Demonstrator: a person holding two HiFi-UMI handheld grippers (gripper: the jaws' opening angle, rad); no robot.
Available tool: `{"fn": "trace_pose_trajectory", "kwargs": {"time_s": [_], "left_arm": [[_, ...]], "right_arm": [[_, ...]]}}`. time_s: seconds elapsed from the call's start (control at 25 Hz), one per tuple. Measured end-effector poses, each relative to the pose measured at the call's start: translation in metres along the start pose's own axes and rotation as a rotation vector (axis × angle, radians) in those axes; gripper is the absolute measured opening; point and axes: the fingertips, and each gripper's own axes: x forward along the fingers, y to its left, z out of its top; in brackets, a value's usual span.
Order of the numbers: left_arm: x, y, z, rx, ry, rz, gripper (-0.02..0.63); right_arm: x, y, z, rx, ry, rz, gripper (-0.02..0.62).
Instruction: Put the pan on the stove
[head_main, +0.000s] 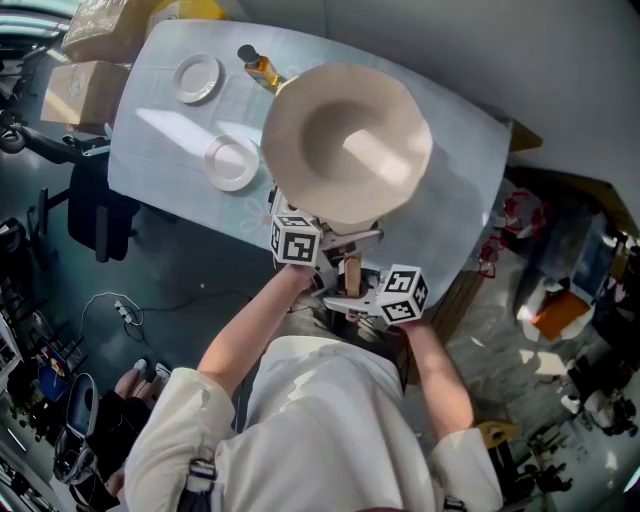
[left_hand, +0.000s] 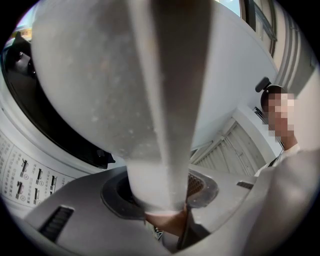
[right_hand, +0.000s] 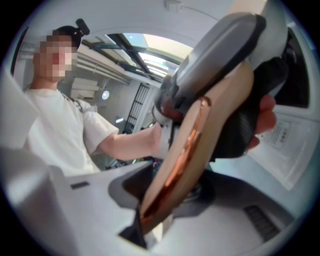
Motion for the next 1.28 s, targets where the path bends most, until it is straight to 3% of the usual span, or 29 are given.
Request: {"fn": "trace_pose_trajectory", "kwargs": {"time_s": [0.24,0.36,0.56,1.28], "left_arm": [[0.000,-0.001,0.001,-0.008,0.002,-0.025,0.207],[0.000,-0.001,0.002,-0.006,-0.001,-0.020,0.261],[-0.002,0.000,0.003,-0.001,-0.010,0.003,0.285],[-0.061,0.008,0.006,0.090,-0.074,0.186,0.299]], "right_arm": [[0.000,0.003,0.002,0.003,-0.005,0.028,0.134],[-0.001,0.004,0.002,0.003,0.009,0.029,0.182],[-0.004,0.005,0.002,0.019,0.009,0.033,0.202],[-0.047,-0.013,0.010,0.001,-0.043,-0.128,0.213]]}}
